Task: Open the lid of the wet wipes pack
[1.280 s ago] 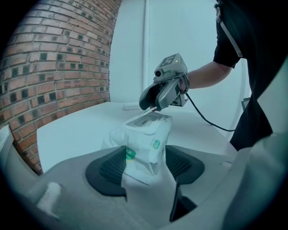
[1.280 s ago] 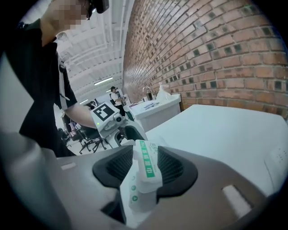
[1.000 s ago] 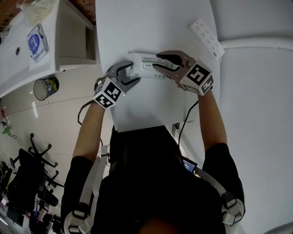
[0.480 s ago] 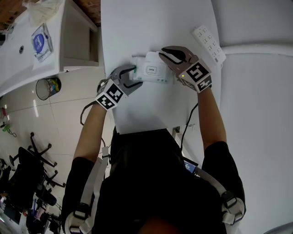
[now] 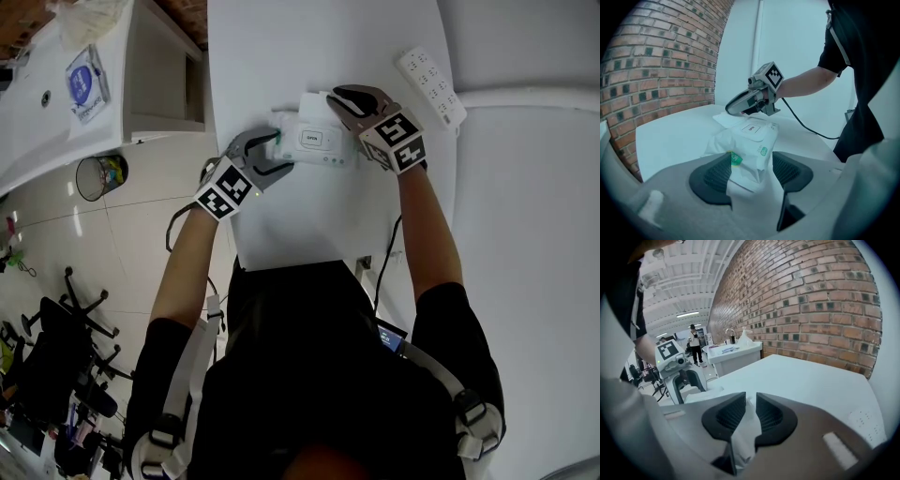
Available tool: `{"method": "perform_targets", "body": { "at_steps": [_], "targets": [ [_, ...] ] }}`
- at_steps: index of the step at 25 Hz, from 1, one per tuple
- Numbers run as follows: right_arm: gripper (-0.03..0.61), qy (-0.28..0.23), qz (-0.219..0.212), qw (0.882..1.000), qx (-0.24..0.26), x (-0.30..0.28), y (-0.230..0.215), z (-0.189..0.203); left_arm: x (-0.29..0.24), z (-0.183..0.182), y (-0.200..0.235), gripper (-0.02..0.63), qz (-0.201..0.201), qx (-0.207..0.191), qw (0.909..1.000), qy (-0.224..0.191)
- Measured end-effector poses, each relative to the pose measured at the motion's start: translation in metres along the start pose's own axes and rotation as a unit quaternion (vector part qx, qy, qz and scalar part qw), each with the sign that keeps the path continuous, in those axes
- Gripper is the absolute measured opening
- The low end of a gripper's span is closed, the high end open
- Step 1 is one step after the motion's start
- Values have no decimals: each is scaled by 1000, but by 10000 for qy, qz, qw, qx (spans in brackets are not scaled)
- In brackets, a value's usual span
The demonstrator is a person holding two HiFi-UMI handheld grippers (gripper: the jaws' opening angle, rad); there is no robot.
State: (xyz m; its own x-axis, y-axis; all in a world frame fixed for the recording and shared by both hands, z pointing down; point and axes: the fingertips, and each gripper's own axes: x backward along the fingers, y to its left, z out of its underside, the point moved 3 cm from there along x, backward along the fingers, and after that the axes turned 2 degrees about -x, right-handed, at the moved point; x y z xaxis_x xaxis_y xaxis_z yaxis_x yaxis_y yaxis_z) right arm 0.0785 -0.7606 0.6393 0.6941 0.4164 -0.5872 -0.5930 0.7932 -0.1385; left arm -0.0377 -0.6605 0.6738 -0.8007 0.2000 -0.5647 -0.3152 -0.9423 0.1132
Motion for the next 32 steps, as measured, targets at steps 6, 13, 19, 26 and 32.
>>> {"method": "perform_targets", "body": {
  "at_steps": [6,13,19,26,32],
  "targets": [
    [72,-244,343,9991,-81,5,3,-3,4,-4,0,278,-103,621,9976,-283],
    [71,-862,473,9949,-237,38,-4,-25,19,-30,-3,278,-347,619,9952,-676],
    [64,-1101,557,9922,-171,68,8,-25,37,-44,-6,275,-689,838,9890,-1002],
    [41,-1443,805,9859,-257,100,37,-21,65,-61,-22,248,-830,906,9808,-1514],
    [17,-1727,1169,9773,-366,126,90,-18,108,-70,-49,0,-759,915,9721,-2023]
  ]
}}
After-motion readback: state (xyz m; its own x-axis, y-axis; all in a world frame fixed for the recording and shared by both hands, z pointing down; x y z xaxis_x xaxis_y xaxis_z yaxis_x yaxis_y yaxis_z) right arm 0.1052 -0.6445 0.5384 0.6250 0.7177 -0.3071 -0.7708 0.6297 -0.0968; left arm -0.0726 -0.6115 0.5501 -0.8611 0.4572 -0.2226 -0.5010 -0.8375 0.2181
